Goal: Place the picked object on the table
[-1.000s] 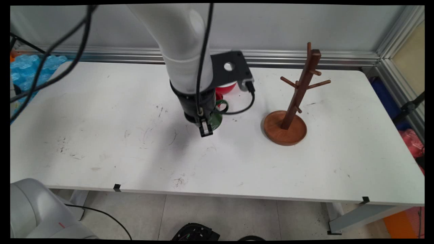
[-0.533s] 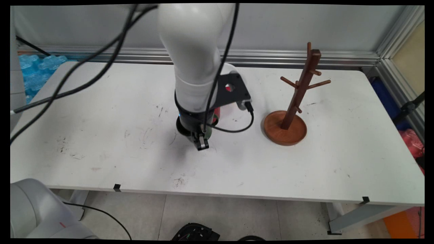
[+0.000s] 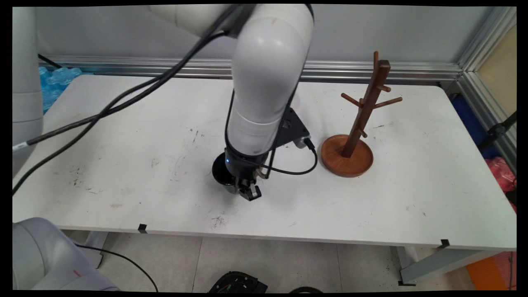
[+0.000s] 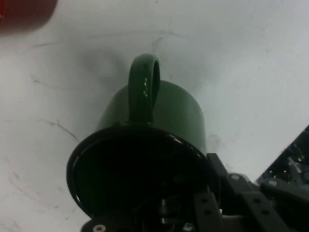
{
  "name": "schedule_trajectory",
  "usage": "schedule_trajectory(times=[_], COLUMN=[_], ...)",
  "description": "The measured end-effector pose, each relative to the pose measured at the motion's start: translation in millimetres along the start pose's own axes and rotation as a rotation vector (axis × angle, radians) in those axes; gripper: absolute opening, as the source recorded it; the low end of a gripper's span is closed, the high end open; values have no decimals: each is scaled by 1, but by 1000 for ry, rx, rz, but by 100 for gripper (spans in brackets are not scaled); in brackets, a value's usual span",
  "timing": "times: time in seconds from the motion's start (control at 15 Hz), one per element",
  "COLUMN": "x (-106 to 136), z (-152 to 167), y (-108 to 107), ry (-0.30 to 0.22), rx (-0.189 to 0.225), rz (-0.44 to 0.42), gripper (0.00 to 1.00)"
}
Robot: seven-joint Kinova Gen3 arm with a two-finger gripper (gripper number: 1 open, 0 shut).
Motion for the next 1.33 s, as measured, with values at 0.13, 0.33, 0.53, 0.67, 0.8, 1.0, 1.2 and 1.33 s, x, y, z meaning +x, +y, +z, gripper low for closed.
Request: schedule_trajectory(times=[0.13, 0.33, 0.53, 0.67, 0.8, 1.0, 1.2, 1.33], x=[6, 16, 26, 30, 35, 43, 50, 54], z=[5, 12, 19, 22, 26, 30, 34, 35], y=[1, 3, 3, 3, 3, 2, 1, -1], ry=[-16, -33, -45, -51, -57, -69, -79, -88], rx=[-9, -23, -40, -46, -56, -74, -89, -97], rz=[-33, -74, -111, -127, -145, -171, -196, -214], gripper=[0, 0, 0, 0, 0, 0, 0, 0])
